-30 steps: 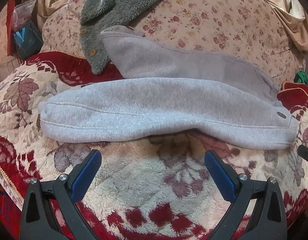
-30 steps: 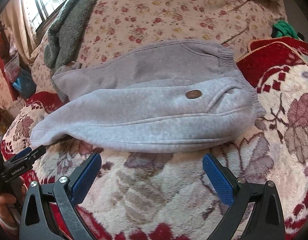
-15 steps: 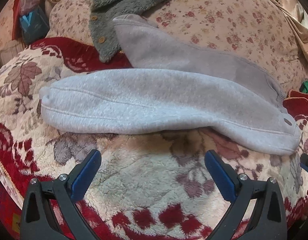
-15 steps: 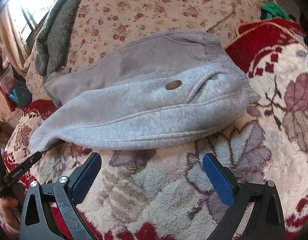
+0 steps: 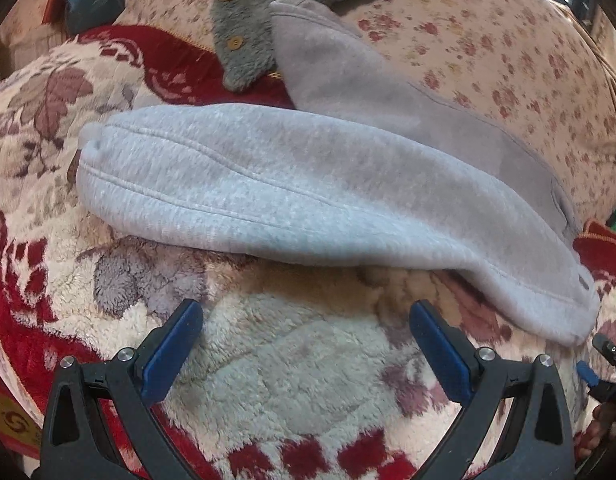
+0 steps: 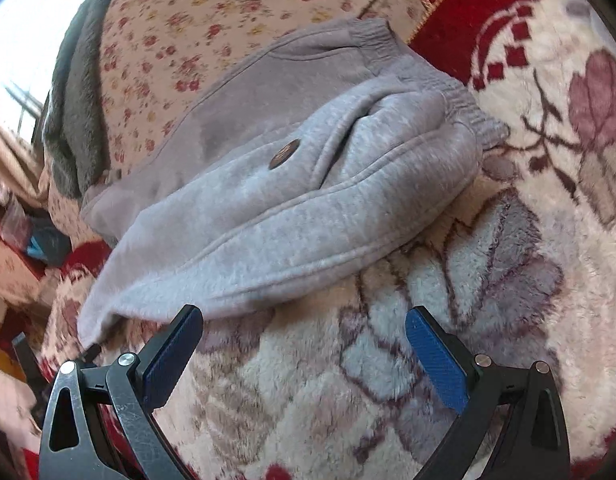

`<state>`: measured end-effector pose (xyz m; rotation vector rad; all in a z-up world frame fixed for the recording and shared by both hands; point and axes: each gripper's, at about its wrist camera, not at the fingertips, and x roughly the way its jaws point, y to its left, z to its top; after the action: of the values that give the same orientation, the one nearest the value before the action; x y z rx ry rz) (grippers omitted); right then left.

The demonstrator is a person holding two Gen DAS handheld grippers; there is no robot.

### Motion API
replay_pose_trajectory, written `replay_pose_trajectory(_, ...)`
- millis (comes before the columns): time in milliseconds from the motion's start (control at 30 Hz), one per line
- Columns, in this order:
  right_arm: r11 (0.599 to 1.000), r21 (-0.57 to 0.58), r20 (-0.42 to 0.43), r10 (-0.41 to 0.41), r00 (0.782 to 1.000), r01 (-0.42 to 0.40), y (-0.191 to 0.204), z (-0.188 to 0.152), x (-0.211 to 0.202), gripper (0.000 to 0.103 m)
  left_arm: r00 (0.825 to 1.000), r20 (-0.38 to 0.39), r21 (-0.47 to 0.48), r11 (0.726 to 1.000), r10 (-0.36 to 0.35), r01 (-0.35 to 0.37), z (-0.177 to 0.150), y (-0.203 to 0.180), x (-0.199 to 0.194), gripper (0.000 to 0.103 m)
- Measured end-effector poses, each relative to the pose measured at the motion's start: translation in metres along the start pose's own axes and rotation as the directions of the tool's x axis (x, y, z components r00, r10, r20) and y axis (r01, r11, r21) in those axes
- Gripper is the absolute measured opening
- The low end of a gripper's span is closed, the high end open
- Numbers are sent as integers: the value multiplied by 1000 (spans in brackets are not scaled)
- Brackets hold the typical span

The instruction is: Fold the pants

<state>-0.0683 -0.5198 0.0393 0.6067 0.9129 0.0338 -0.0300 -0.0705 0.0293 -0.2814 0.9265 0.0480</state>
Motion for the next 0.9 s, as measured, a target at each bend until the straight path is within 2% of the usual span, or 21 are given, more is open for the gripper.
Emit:
replay_pose_trajectory(133, 998, 61, 22, 34, 999, -35, -6, 14, 10, 103, 1000, -7, -69, 997, -18, 18, 8, 9, 11, 103)
replay_pose_trajectory(333, 989, 128, 55, 63, 996, -70, -14, 30, 20, 103, 1000, 30, -91, 996, -8, 10, 27, 7, 23, 103)
replay_pose_trajectory(567, 991, 115, 95, 51, 994, -61, -11, 37, 27, 102, 998, 55, -107, 994, 19, -13, 43, 6, 39, 103)
replay_pose_trajectory(600, 992, 115, 102, 44, 994, -55, -12, 38, 27, 96, 998, 60, -107, 994, 24, -17, 45, 6, 42, 103)
replay_pose_trajectory(633, 991, 122, 111, 38, 993, -51, -14, 39, 28, 81, 998, 61, -108, 994, 27, -21, 46, 6, 43, 103)
replay_pose_trajectory(700, 987, 147, 116, 51, 992, -68, -20, 41, 29, 65, 998, 55, -113, 993, 22, -16, 50, 7, 47, 103)
replay_pose_trajectory(767, 980, 172, 117, 77, 990, -97, -28, 44, 29, 56, 997, 77, -136, 990, -26, 37, 52, 12, 44, 102)
replay_pose_trajectory(800, 979, 176, 118, 87, 989, -107, -29, 45, 28, 50, 995, 87, -138, 989, -45, 57, 53, 15, 42, 89)
replay_pose_trajectory(833, 978, 172, 119, 97, 988, -117, -30, 46, 25, 44, 996, 89, -130, 991, -22, 34, 54, 17, 41, 75)
replay_pose_trajectory(867, 979, 163, 123, 100, 987, -120, -30, 46, 23, 42, 996, 83, -125, 992, 22, -12, 54, 20, 41, 40)
replay_pose_trajectory(900, 982, 145, 126, 102, 987, -120, -28, 47, 20, 37, 996, 76, -131, 990, 56, -45, 55, 24, 42, 28)
